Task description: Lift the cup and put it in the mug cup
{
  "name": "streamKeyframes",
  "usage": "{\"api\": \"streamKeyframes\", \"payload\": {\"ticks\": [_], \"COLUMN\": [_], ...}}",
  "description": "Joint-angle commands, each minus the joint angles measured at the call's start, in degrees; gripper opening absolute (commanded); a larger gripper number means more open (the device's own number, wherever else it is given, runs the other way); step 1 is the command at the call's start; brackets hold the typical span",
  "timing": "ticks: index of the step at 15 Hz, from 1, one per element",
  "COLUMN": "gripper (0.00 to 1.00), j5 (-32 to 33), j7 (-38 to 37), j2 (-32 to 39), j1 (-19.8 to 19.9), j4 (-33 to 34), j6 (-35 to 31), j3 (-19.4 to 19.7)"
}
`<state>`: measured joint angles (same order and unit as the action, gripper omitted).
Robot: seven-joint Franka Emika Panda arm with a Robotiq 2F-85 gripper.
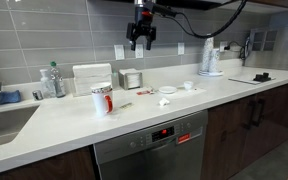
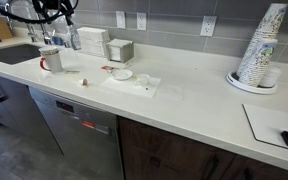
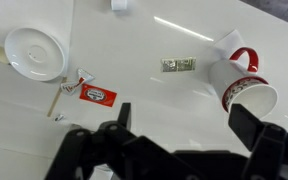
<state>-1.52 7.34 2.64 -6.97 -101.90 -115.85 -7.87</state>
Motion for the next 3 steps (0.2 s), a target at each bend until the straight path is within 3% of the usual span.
{"api": "streamKeyframes", "payload": {"ticks": [1, 3], "gripper": [1.00, 1.00], "j5": [0.03, 0.03], "j7": [-0.06, -0.06], "j2": [0.07, 0.07], "j1": [-0.17, -0.17], "j4": [0.23, 0.23], "j6": [0.23, 0.23], "j3": [0.13, 0.13]}}
